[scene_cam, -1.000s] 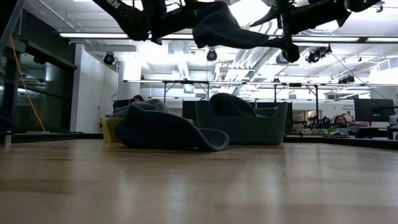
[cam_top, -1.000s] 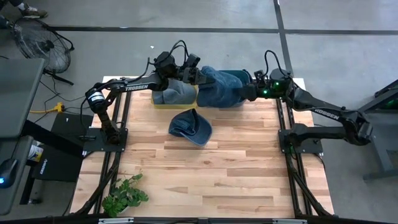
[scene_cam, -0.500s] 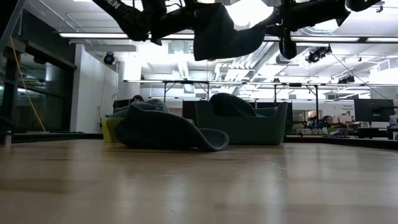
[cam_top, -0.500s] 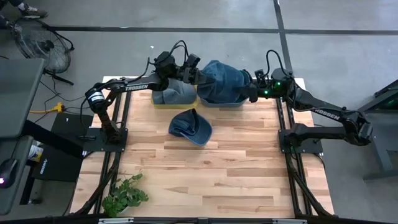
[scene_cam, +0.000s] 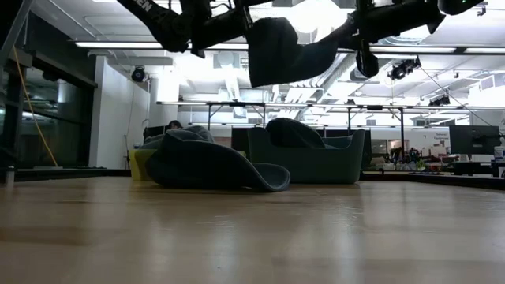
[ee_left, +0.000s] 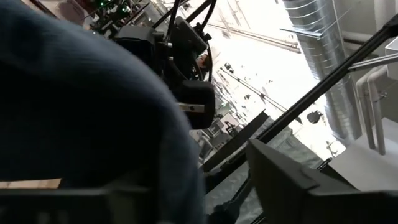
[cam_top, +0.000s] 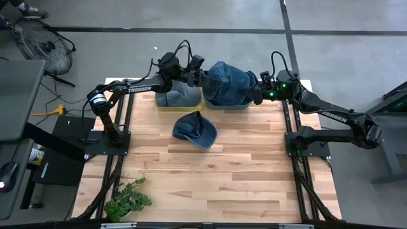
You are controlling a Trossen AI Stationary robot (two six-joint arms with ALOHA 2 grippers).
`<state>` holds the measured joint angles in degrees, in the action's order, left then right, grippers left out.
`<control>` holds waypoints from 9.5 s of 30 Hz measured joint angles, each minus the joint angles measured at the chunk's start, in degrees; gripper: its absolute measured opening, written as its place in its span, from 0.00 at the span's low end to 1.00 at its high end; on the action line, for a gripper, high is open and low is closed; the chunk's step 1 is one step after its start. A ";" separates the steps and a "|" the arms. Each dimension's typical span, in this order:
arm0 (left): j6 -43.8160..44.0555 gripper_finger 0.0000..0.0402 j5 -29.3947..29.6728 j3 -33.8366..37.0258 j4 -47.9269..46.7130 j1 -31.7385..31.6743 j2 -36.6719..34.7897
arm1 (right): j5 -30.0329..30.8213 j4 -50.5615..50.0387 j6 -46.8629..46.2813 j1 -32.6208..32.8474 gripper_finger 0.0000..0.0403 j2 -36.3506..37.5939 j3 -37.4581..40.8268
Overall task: Pick & Place hat
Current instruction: Put the right blue cap into the blue bin
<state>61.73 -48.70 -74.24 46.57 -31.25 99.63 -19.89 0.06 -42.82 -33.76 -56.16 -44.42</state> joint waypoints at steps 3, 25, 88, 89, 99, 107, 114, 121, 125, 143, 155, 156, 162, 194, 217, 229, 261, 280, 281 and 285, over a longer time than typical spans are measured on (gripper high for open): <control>0.01 0.55 -0.25 0.00 -0.45 -1.17 0.00 | 0.67 -1.33 0.43 -0.51 0.01 0.00 0.00; 1.74 0.70 -4.45 -0.07 -1.53 -13.75 0.00 | -8.21 -5.19 3.51 -13.39 0.01 1.14 0.00; 2.59 0.70 -1.95 -0.04 -4.17 -12.61 -0.04 | -37.27 -19.55 20.85 -39.17 0.01 -2.98 -6.21; 3.08 0.70 -2.18 -0.04 -4.14 -12.61 -0.04 | -37.68 -19.57 21.05 -39.17 0.01 -3.45 -6.21; 5.23 0.70 -2.90 -0.04 -3.06 -12.61 -0.04 | -37.83 -25.90 26.93 -39.90 0.01 -5.09 -6.21; 5.86 0.70 -2.81 -0.04 -2.99 -12.61 -0.04 | -28.01 -33.41 31.57 -36.77 0.01 -7.71 -6.21; 5.86 0.70 -3.05 -0.04 -2.99 -12.61 -0.02 | -24.61 -28.85 29.74 -30.49 0.01 -12.34 -6.21; 5.86 0.70 -3.07 -0.04 -2.99 -12.61 -0.02 | -22.15 -21.87 25.93 -26.13 0.01 -18.42 -6.23; 5.88 0.70 -3.16 -0.04 -2.99 -12.61 -0.02 | -20.02 -18.86 24.33 -24.66 0.01 -21.67 -6.23; 6.12 0.70 -3.23 -0.04 -3.44 -12.59 0.00 | -12.60 -17.91 14.73 -24.15 0.01 -26.34 -6.32; 8.67 0.70 -3.29 -0.04 -3.45 -12.59 0.00 | -18.03 -23.37 11.53 -22.61 0.01 -22.80 -6.27; 9.15 0.70 -3.31 -0.04 -3.45 -12.59 0.00 | -18.25 -23.94 10.96 -22.29 0.01 -22.36 -6.25; 9.74 0.70 -3.51 -0.04 -3.48 -12.59 0.00 | -19.62 -24.40 7.80 -20.76 0.01 -19.47 -6.14; 10.31 0.70 -8.52 -0.04 -9.68 -12.59 0.02 | -6.61 -26.74 -0.89 -16.33 0.19 -16.41 -6.16; 9.01 0.70 -11.25 -0.04 -9.41 -12.59 0.02 | -9.14 -33.73 8.53 -26.90 0.40 -9.04 -6.21; 8.54 0.70 -10.11 -0.04 -9.38 -12.59 0.02 | -9.41 -34.32 18.64 -24.59 0.02 -4.51 -6.21; 7.06 0.70 -13.54 -0.04 -8.98 -12.59 0.00 | 21.13 -66.21 47.84 -2.70 0.00 -38.00 -40.12; 7.07 0.70 -15.40 -0.04 -9.01 -12.59 0.00 | 20.38 -59.20 40.27 -2.73 0.00 -49.90 -40.24; 7.06 0.70 -15.40 -0.04 -9.01 -12.60 0.00 | 20.11 -58.96 40.30 -2.73 0.00 -50.52 -40.24; 7.06 0.70 -15.40 -0.04 -9.00 -12.59 0.00 | 19.77 -58.11 40.79 -2.79 0.00 -52.69 -40.24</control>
<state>68.79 -64.10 -74.28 37.56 -43.83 99.63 -0.12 -58.04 -2.03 -36.55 -108.85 -84.66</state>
